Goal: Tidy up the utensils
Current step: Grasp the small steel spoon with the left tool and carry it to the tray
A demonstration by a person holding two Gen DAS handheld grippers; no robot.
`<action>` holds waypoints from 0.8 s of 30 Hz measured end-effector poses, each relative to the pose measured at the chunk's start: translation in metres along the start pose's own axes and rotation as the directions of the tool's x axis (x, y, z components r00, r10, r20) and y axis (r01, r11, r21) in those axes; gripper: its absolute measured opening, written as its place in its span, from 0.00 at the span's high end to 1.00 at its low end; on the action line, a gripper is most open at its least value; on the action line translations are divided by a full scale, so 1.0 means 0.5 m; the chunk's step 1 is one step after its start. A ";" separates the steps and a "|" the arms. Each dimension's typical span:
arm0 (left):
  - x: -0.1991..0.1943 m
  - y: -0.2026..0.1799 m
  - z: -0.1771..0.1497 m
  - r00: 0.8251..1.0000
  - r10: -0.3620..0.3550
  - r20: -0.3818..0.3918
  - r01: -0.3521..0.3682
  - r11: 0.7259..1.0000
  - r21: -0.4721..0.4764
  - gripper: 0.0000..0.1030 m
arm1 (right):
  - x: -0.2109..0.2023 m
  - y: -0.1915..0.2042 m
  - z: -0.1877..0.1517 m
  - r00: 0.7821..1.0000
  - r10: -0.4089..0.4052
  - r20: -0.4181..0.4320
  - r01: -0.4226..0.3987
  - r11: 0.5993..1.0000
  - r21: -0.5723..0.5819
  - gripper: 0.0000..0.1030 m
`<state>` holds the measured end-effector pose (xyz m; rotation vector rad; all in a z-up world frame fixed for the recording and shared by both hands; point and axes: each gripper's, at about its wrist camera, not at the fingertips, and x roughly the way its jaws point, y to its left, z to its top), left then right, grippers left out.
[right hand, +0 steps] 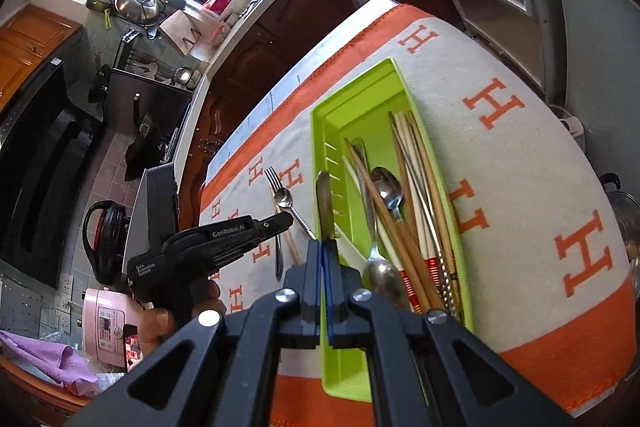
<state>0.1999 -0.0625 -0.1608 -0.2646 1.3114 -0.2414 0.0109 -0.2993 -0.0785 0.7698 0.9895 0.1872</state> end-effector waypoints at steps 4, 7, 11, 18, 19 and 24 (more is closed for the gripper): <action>0.025 -0.002 0.009 0.999 0.036 -0.009 -0.036 0.999 -0.018 0.99 | 0.001 -0.019 -0.001 1.000 -0.005 -0.003 0.005 1.000 0.012 0.99; 0.041 0.002 0.011 0.998 0.055 -0.029 -0.057 0.998 -0.042 0.99 | 0.003 -0.020 0.001 1.000 -0.009 -0.002 0.009 1.000 0.003 0.99; 0.049 -0.015 0.014 0.995 0.097 -0.015 -0.097 0.995 -0.030 0.98 | 0.006 -0.021 -0.002 1.000 -0.006 -0.006 0.006 1.000 0.000 0.99; 0.070 -0.059 0.010 0.971 0.239 0.014 -0.239 0.970 0.041 0.90 | 0.009 -0.024 -0.005 1.000 -0.012 -0.010 0.012 1.000 -0.003 0.99; 0.071 -0.064 0.009 0.967 0.254 0.023 -0.255 0.966 0.052 0.90 | 0.009 -0.024 -0.006 1.000 -0.014 -0.009 0.014 1.000 -0.004 0.99; 0.072 -0.070 0.007 0.962 0.267 0.050 -0.270 0.961 0.058 0.92 | 0.011 -0.028 -0.008 1.000 -0.018 -0.015 0.018 1.000 0.002 0.99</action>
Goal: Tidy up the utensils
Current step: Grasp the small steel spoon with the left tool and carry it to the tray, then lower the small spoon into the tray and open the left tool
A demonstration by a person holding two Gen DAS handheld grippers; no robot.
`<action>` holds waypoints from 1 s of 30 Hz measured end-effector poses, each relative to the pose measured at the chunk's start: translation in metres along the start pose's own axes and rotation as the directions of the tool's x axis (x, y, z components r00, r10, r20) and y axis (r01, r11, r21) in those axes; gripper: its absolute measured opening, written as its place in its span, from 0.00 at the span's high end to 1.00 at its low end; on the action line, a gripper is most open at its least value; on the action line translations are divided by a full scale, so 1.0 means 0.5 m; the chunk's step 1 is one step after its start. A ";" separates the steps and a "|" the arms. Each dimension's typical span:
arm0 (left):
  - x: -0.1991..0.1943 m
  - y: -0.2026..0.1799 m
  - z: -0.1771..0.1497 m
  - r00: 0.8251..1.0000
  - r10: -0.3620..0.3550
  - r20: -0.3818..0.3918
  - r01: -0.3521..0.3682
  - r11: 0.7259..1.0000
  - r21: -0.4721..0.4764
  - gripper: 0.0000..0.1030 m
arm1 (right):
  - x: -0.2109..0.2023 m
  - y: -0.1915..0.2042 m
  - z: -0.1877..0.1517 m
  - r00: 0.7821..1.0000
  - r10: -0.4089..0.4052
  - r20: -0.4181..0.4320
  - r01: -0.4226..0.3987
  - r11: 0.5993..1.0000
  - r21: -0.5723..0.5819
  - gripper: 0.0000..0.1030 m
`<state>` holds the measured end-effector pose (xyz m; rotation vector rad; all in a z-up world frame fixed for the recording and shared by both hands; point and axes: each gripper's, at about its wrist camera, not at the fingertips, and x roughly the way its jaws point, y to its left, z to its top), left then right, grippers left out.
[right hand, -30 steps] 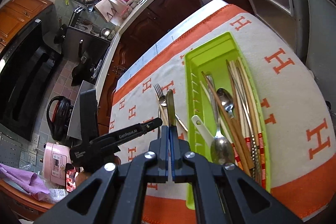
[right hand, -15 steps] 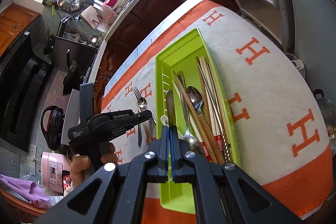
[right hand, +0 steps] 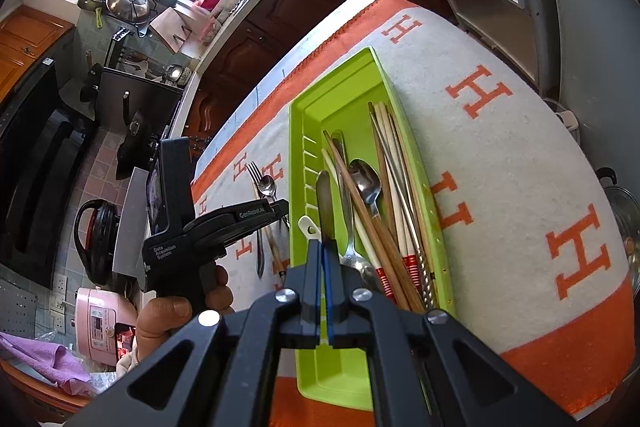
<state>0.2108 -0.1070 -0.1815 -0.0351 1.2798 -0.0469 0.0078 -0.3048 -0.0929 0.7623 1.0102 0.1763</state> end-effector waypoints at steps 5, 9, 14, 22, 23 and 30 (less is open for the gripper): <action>-0.014 0.042 -0.013 0.995 -0.096 -0.016 0.095 0.994 -0.046 0.98 | 0.008 -0.001 0.002 1.000 -0.004 -0.013 0.004 1.000 0.002 0.99; -0.049 0.059 -0.038 0.989 -0.146 0.002 0.146 0.989 -0.023 0.98 | 0.017 -0.006 0.007 1.000 -0.016 -0.022 0.016 1.000 0.008 0.99; -0.107 0.078 -0.072 0.974 -0.227 0.008 0.227 0.974 -0.008 0.98 | 0.037 -0.004 0.024 0.999 -0.048 -0.023 0.048 0.999 0.005 0.98; -0.181 0.052 -0.114 0.950 -0.311 0.011 0.310 0.950 0.043 0.98 | 0.084 0.002 0.066 0.994 -0.113 0.009 0.113 0.993 -0.011 0.87; -0.184 0.045 -0.117 0.948 -0.317 0.007 0.317 0.947 0.048 0.98 | 0.084 0.003 0.067 0.993 -0.113 0.016 0.113 0.993 -0.012 0.80; -0.194 -0.011 -0.147 0.936 -0.350 -0.028 0.351 0.930 0.109 0.98 | 0.071 0.007 0.048 0.990 -0.138 0.031 0.139 0.990 -0.036 0.78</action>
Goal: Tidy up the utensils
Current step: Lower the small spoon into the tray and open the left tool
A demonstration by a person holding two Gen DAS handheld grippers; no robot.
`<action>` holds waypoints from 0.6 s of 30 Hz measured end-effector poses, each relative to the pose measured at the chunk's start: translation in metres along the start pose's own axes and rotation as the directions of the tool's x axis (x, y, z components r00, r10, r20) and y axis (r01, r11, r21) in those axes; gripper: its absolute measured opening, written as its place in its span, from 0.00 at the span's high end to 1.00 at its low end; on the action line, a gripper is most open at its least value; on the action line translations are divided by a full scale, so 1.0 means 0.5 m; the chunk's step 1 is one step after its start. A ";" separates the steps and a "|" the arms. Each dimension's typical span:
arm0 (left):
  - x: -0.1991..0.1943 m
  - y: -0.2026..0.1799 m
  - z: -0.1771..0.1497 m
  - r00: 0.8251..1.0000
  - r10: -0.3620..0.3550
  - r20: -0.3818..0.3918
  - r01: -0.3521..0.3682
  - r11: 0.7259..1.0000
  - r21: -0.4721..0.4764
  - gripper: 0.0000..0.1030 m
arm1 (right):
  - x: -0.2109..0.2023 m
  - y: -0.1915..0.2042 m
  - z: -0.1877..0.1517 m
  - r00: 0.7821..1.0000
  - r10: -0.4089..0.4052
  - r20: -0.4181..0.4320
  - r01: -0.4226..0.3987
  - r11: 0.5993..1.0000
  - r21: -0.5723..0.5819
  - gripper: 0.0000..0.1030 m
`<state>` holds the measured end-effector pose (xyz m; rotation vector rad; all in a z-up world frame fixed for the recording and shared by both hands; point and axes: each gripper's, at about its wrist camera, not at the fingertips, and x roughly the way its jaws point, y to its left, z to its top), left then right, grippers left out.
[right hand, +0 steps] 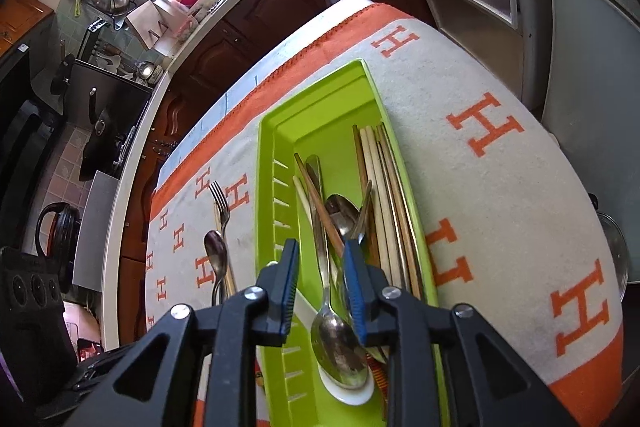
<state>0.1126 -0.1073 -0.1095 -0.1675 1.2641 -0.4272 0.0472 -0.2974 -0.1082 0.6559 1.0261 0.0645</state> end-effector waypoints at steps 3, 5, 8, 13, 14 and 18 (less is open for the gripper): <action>0.011 -0.019 -0.007 1.000 -0.004 -0.016 0.004 1.000 0.018 0.98 | -0.010 -0.012 -0.009 1.000 -0.006 0.007 0.006 1.000 0.019 0.78; 0.016 -0.032 -0.011 1.000 -0.002 -0.021 0.002 0.999 0.036 0.98 | -0.017 -0.022 -0.016 1.000 -0.011 0.012 0.011 0.999 0.031 0.78; 0.024 -0.046 -0.017 1.000 0.003 -0.030 -0.002 0.999 0.054 0.98 | -0.023 -0.037 -0.027 1.000 -0.015 0.007 0.014 0.999 0.048 0.78; 0.043 -0.056 -0.025 0.998 0.010 -0.060 -0.005 0.997 0.075 0.98 | -0.035 -0.044 -0.041 1.000 -0.012 0.007 0.012 0.999 0.049 0.78; 0.045 -0.060 -0.028 0.998 0.017 -0.062 -0.012 0.996 0.086 0.98 | -0.038 -0.042 -0.042 1.000 -0.019 0.010 0.018 0.999 0.045 0.78; 0.043 -0.067 -0.036 0.998 0.036 -0.052 -0.030 0.993 0.115 0.98 | -0.040 -0.039 -0.045 1.000 -0.025 0.011 0.024 0.999 0.040 0.78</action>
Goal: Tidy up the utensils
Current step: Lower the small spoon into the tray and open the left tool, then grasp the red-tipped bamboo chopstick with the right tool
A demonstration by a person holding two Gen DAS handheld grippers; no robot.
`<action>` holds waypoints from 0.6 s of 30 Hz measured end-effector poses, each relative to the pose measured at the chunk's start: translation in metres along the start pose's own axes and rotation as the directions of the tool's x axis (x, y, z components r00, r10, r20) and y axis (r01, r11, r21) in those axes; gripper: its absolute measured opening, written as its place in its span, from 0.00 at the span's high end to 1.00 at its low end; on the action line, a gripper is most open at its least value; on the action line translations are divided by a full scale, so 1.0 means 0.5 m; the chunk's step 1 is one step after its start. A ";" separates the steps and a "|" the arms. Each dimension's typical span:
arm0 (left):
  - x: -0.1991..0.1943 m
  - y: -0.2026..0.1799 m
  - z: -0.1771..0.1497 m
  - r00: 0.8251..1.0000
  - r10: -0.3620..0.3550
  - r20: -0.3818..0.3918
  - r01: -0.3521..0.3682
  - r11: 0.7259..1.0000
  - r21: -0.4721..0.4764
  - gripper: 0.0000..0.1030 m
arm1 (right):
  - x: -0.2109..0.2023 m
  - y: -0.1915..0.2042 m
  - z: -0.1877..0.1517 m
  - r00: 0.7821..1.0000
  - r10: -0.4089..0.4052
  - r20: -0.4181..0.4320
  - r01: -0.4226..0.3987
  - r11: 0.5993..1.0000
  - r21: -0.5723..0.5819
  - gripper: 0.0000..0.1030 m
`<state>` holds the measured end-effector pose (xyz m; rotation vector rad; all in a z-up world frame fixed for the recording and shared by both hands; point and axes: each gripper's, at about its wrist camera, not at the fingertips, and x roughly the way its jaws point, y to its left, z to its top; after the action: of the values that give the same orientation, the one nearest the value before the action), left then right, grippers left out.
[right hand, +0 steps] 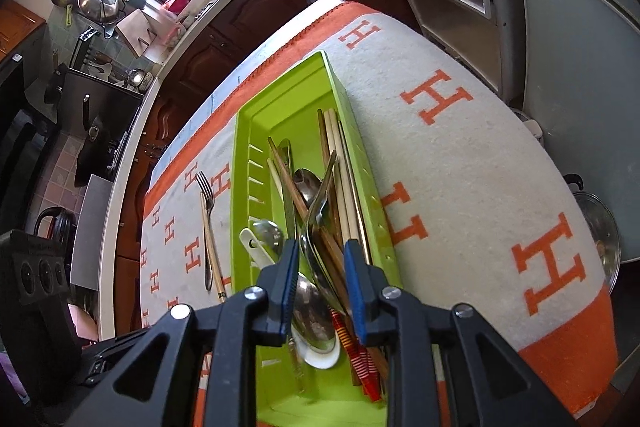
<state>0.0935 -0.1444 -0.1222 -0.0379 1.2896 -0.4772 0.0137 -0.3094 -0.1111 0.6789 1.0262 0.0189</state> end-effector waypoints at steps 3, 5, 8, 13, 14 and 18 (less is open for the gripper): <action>-0.007 0.002 -0.003 1.000 0.010 0.009 -0.010 1.000 0.004 0.98 | 0.000 0.002 -0.003 1.000 -0.002 -0.001 0.002 1.000 -0.002 0.78; -0.011 0.008 -0.006 1.000 0.016 0.010 -0.016 1.000 0.002 0.98 | 0.000 0.005 -0.005 1.000 -0.002 -0.003 0.002 1.000 -0.005 0.78; -0.018 0.022 -0.012 0.999 0.034 0.017 -0.034 0.999 -0.004 0.98 | -0.002 0.010 -0.008 1.000 -0.007 -0.002 0.007 1.000 -0.016 0.78; -0.033 0.068 -0.016 0.996 0.079 0.036 -0.078 0.996 -0.044 0.98 | -0.004 0.018 -0.014 1.000 -0.016 -0.002 0.016 0.999 -0.029 0.78; -0.036 0.081 -0.017 0.995 0.090 0.040 -0.087 0.994 -0.059 0.98 | -0.003 0.019 -0.015 1.000 -0.018 -0.002 0.018 0.999 -0.032 0.78; -0.052 0.122 -0.019 0.988 0.137 0.070 -0.130 0.987 -0.098 0.98 | -0.002 0.028 -0.020 1.000 -0.023 -0.007 0.023 0.999 -0.044 0.78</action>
<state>0.0992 -0.0777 -0.1187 -0.0471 1.2299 -0.2978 0.0091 -0.2936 -0.1062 0.6277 1.0377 0.0232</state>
